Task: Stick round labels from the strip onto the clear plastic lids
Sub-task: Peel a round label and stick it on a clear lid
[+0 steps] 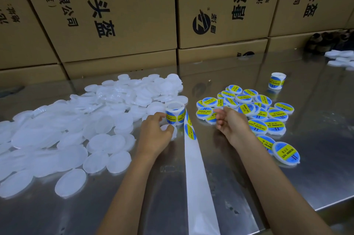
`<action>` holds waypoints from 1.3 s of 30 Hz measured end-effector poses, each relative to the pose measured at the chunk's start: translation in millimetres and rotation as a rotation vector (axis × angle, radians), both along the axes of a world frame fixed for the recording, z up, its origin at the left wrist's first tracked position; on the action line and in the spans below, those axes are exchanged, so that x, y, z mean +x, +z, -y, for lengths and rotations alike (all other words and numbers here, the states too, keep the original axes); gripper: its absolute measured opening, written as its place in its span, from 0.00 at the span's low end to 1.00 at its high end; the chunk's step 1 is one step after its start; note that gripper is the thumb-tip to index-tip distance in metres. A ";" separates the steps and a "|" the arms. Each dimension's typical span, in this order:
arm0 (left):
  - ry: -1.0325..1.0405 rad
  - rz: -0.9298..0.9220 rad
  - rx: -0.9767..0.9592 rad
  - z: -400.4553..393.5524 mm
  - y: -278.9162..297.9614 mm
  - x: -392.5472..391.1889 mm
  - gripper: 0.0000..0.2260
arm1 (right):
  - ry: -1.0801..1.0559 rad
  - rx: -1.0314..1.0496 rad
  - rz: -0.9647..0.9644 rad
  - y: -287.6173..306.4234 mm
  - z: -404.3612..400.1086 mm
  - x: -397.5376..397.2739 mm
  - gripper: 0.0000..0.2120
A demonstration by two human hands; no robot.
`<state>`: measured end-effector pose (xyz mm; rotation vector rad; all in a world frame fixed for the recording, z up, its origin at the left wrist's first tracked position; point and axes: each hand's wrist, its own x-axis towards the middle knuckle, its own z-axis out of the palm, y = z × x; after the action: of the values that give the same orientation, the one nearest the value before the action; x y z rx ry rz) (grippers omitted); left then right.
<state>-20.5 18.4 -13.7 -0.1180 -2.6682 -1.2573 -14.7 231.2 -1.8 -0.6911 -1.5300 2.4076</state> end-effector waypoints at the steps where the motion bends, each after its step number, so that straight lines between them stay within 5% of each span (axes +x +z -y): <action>1: -0.015 0.006 -0.002 -0.4 -0.2 0.4 0.18 | 0.007 0.088 -0.001 -2.2 3.5 0.6 0.16; 6: -0.083 0.002 -0.112 -0.4 -1.5 0.3 0.22 | -0.031 0.873 -0.253 -7.5 30.6 3.5 0.09; 8: -0.106 0.000 -0.118 -0.5 -2.0 0.0 0.22 | 0.110 1.173 -0.455 -5.9 36.6 0.8 0.21; 11: -0.135 0.001 -0.088 -0.1 -2.4 -1.5 0.22 | 0.353 1.400 -0.465 -2.1 43.4 -9.7 0.28; 20: -0.195 0.134 -0.014 12.2 2.8 -6.6 0.25 | 0.153 1.453 -0.304 -13.2 42.3 -19.8 0.16; 24: -0.189 0.129 0.014 16.2 3.3 -7.5 0.11 | 0.207 1.467 -0.280 -9.8 37.0 -22.1 0.19; 30: -0.118 0.167 0.086 22.4 5.0 -8.8 0.24 | 0.247 1.411 -0.357 -8.3 38.1 -13.7 0.22; 35: -0.011 0.103 0.170 26.1 6.7 -10.9 0.22 | 0.032 1.317 -0.327 -9.9 40.1 4.7 0.19; 39: 0.038 0.102 0.271 25.4 9.7 -11.8 0.17 | 0.192 1.279 -0.179 -20.3 42.7 16.4 0.12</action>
<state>-32.3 -6.9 -4.0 0.0356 -2.5363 -1.6370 1.6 188.5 -22.0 -0.0293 -2.5553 1.0338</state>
